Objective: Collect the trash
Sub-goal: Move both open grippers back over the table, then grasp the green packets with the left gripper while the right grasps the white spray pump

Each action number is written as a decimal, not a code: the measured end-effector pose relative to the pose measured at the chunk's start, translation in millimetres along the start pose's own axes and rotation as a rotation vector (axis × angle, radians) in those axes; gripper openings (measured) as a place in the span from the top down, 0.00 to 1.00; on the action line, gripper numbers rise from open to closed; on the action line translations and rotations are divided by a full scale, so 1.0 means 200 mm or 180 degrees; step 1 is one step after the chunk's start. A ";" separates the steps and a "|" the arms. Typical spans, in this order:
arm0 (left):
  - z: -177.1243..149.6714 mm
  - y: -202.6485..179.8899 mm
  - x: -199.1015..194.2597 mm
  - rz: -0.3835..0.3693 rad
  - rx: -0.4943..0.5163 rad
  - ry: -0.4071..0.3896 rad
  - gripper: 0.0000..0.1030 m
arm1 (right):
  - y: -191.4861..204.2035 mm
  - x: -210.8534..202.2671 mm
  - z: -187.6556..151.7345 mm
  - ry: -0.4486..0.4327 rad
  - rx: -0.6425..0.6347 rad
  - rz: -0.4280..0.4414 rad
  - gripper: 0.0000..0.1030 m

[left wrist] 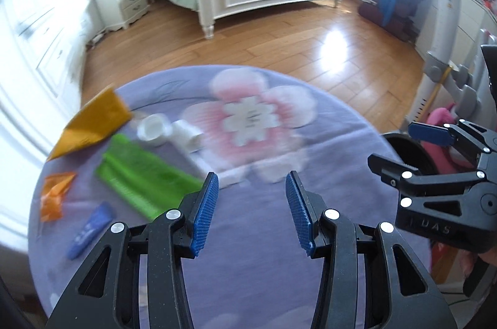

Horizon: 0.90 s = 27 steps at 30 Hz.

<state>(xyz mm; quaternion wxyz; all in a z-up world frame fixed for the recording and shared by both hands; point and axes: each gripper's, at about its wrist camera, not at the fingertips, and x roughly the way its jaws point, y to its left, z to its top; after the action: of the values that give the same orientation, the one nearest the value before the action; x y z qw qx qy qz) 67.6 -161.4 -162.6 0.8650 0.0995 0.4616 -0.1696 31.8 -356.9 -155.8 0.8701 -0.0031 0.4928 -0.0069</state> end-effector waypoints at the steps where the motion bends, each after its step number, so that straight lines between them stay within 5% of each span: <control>1: -0.02 0.06 -0.01 0.0042 -0.0038 -0.0005 0.55 | 0.05 0.02 0.02 0.0005 -0.0045 0.0036 0.30; 11: -0.18 0.75 0.02 0.0313 -0.0601 0.0152 0.56 | 0.59 0.18 0.31 0.0021 -0.0526 0.0354 0.31; 19: -0.19 0.83 0.13 0.0281 -0.0611 0.0278 0.56 | 0.77 0.38 0.47 0.0231 -0.0714 0.0466 0.42; 23: -0.18 0.83 0.16 0.0167 -0.0658 0.0252 0.56 | 0.77 0.44 0.47 0.0280 -0.0725 0.0524 0.55; 25: -0.15 0.81 0.19 0.0121 -0.0665 0.0244 0.56 | 0.77 0.44 0.48 0.0266 -0.0717 0.0544 0.73; 27: -0.11 0.76 0.21 0.0079 -0.0634 0.0236 0.56 | 0.76 0.45 0.48 0.0277 -0.0715 0.0577 0.76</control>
<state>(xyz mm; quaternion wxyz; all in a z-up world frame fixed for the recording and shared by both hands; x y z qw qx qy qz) 130.3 -21.8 -207.2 0.8550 0.0250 0.5066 -0.1084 161.6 -205.9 -185.0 0.8392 -0.0556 0.5260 0.1267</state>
